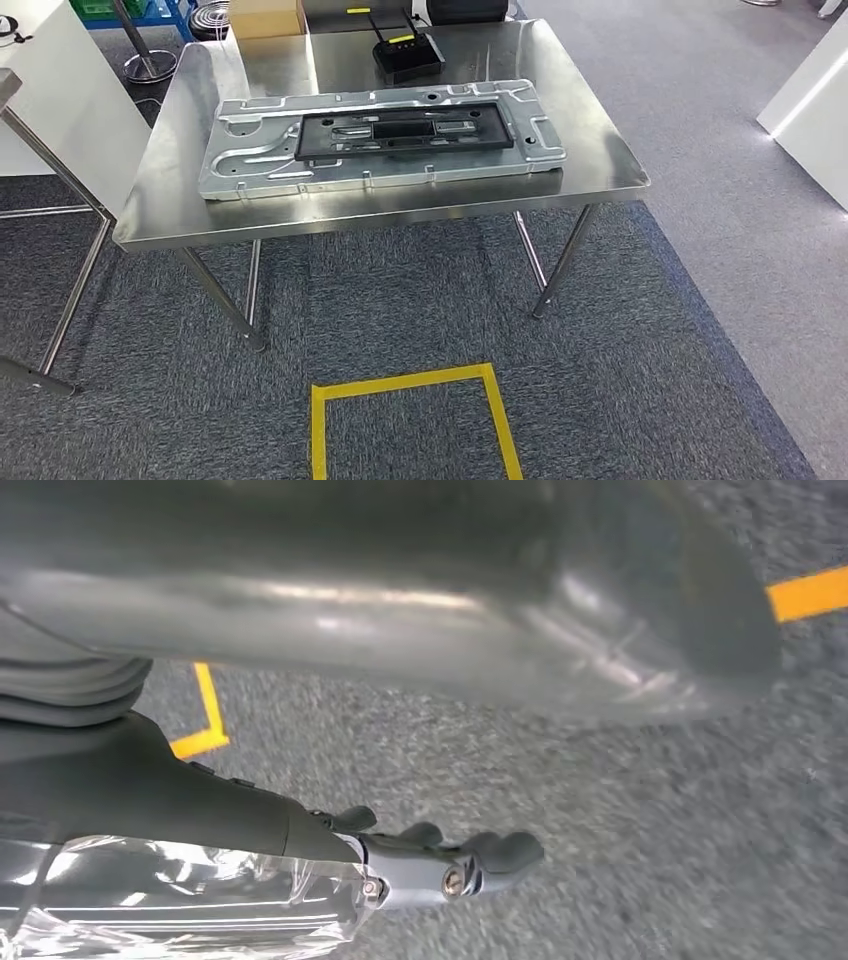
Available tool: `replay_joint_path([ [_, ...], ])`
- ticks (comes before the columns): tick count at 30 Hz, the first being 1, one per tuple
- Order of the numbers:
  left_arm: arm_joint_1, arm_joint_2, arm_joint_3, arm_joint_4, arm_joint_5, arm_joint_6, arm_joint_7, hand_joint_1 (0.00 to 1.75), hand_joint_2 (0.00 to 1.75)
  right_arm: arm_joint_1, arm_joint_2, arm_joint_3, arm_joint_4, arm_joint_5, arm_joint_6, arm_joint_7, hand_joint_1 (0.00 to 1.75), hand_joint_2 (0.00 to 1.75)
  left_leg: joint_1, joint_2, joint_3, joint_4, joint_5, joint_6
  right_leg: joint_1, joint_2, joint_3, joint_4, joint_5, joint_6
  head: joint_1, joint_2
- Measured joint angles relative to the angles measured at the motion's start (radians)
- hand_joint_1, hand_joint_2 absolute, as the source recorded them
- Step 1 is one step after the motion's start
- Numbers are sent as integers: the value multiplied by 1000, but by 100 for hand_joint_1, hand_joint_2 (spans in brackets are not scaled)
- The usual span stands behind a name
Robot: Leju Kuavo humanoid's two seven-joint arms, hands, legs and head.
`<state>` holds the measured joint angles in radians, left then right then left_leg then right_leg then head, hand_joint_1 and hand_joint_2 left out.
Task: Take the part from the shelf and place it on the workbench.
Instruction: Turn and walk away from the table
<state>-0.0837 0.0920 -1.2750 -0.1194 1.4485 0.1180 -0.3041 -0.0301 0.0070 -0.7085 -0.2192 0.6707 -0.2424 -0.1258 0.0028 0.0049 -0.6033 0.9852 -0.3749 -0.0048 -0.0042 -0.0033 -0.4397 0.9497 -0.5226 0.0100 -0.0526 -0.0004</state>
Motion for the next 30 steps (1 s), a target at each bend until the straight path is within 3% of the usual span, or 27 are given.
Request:
replay_joint_path([
  [1,1,0,-2,0,0,-1,0,0,0,-1,1,0,2,5,13,14,0,0,2,-1,-6,8,-9,-5,-1,-3,-7,-1,9,-8,0,0],
  [2,2,0,-4,0,0,-2,1,0,0,-1,1,1,4,10,25,28,0,0,3,-1,-17,34,-38,-9,-2,-5,-17,-3,20,-17,0,0],
  [5,4,-1,-10,0,0,-4,2,0,0,-1,5,5,8,25,55,57,0,0,8,-3,-69,212,-184,-18,0,-12,-56,-2,52,-29,0,0],
  [6,4,-1,-12,0,0,-5,2,0,0,0,6,7,10,29,63,61,0,0,8,-3,-77,267,-206,-20,1,-13,-71,1,61,-29,0,0],
  [7,4,-2,-13,0,0,-5,2,0,0,0,7,9,11,31,70,66,0,0,8,-2,-70,294,-206,-22,2,-13,-87,6,70,-28,0,0],
  [8,4,-2,-14,0,0,-6,2,0,0,0,8,11,12,33,76,69,0,0,8,-2,-46,285,-186,-21,2,-14,-104,12,78,-26,0,0],
  [10,2,-3,-16,0,0,-6,3,0,0,-1,10,15,13,35,88,76,0,0,8,-2,50,167,-143,-17,2,-14,-135,31,90,-20,0,0],
  [12,-3,-4,-17,0,0,-6,6,0,0,-2,11,17,14,41,101,84,0,0,4,-2,132,39,-145,-7,4,-14,-154,47,99,-10,0,0],
  [13,-4,-4,-18,0,0,-7,7,0,0,-2,11,19,15,43,110,92,0,0,1,-3,148,8,-154,-1,4,-15,-159,52,105,-5,0,0],
  [16,-4,-6,-25,0,0,-13,11,0,0,-2,14,21,18,46,154,146,0,0,1,-2,137,-4,-142,22,3,-12,-167,54,118,14,0,0],
  [17,-5,-7,-28,0,0,-15,13,0,0,-2,15,21,19,47,170,171,0,0,2,-1,128,-7,-131,30,1,-9,-174,69,98,20,0,0],
  [18,-6,-8,-31,0,0,-18,16,0,0,-2,16,21,20,47,185,196,0,0,4,1,116,-9,-118,37,0,-6,-187,103,59,25,0,0],
  [20,-7,-11,-39,0,0,-21,25,0,0,-2,18,21,21,50,206,232,0,0,3,2,86,-8,-95,44,-3,-3,-224,223,-46,32,0,0],
  [21,-7,-12,-42,0,0,-22,30,0,0,-2,19,21,22,50,212,241,0,0,3,2,71,-7,-84,44,-4,-2,-238,285,-79,35,0,0],
  [22,-7,-14,-45,0,0,-23,33,0,0,-2,20,21,22,51,217,247,0,0,2,2,56,-5,-74,43,-4,-2,-239,324,-88,36,0,0],
  [23,-6,-15,-47,0,0,-24,35,0,0,-2,20,21,22,51,220,249,0,0,1,2,42,-3,-64,41,-4,-2,-222,329,-74,36,0,0],
  [24,-7,-17,-50,0,0,-24,37,0,0,-2,21,21,22,51,222,251,0,0,0,2,29,-1,-54,39,-4,-2,-185,293,-47,33,0,0],
  [25,-7,-18,-53,0,0,-24,38,0,0,-3,21,21,22,51,223,251,0,0,0,2,18,2,-46,37,-3,-1,-131,224,-21,28,0,0],
  [27,-8,-23,-58,0,0,-25,40,0,0,-7,21,21,21,51,224,249,0,0,-3,1,4,4,-30,30,2,1,-22,67,-6,14,0,0],
  [28,-9,-25,-61,0,0,-25,41,0,0,-8,22,21,21,51,225,248,0,0,-3,2,1,4,-22,25,6,2,7,18,-10,8,0,0],
  [30,-9,-28,-65,0,0,-26,43,0,0,-10,24,21,21,51,226,243,0,0,-1,3,-2,0,-5,12,9,2,12,-9,-7,-3,0,0],
])
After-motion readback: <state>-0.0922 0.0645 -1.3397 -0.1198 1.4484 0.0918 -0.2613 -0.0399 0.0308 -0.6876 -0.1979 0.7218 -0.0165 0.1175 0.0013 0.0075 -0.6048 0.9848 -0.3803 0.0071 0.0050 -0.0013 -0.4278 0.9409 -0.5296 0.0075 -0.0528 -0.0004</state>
